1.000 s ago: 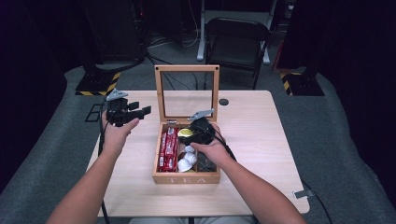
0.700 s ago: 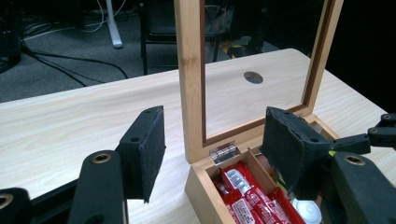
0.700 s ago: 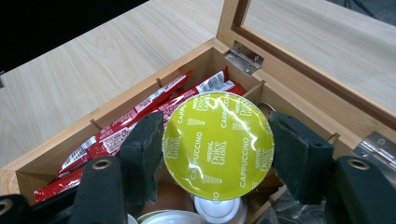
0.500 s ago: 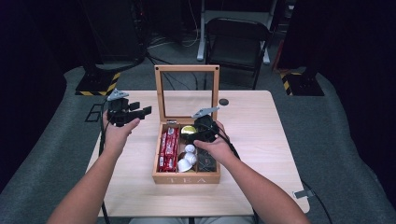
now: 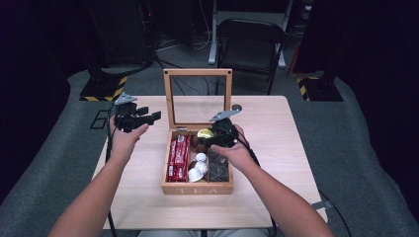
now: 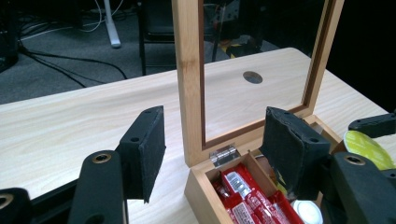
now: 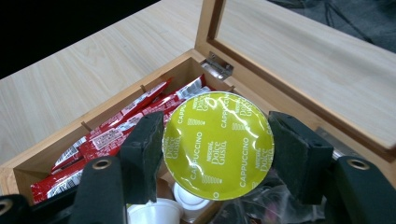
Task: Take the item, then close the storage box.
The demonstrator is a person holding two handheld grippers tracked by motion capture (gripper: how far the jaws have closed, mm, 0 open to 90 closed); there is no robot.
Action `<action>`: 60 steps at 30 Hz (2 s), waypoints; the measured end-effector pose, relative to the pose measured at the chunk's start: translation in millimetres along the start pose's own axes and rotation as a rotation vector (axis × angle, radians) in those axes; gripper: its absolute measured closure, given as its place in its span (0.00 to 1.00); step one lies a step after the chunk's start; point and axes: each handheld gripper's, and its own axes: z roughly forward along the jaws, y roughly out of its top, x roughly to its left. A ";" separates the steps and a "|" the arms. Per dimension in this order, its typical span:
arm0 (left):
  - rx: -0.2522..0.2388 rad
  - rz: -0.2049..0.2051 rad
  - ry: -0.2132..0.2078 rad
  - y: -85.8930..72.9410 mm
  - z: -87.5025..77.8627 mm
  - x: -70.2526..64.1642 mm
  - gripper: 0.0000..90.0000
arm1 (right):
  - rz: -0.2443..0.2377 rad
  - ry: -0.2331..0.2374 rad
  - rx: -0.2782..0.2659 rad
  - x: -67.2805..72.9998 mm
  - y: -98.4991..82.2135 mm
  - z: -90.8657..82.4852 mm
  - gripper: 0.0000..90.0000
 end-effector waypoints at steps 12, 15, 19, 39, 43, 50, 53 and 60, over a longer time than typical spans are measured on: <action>0.010 0.012 -0.007 -1.5 4.6 -1.4 0.44 | 0.006 -0.054 -0.022 -14.4 -1.2 -18.7 0.42; 0.011 0.013 -0.007 -1.9 4.7 -1.7 0.44 | 0.010 -0.065 -0.023 -18.4 -3.0 -21.2 0.42; 0.009 0.007 -0.002 -2.1 3.9 -1.2 0.44 | 0.012 -0.084 -0.019 -23.9 -6.1 -25.5 0.42; 0.008 0.009 0.002 -2.1 1.2 -0.1 0.43 | 0.066 -0.199 -0.013 -64.4 -31.7 -56.8 0.42; 0.009 0.012 0.004 -2.4 1.4 -0.8 0.43 | 0.074 -0.227 -0.001 -72.1 -38.6 -62.8 0.42; 0.008 0.013 0.002 -1.7 0.7 -1.0 0.44 | 0.095 -0.263 -0.009 -83.7 -47.9 -75.4 0.42; 0.006 0.014 0.005 -1.4 0.0 -1.2 0.44 | 0.108 -0.280 -0.013 -88.4 -50.8 -80.2 0.42; 0.003 0.011 0.006 -1.5 -0.7 -1.4 0.44 | 0.134 -0.306 -0.021 -97.6 -56.9 -90.4 0.42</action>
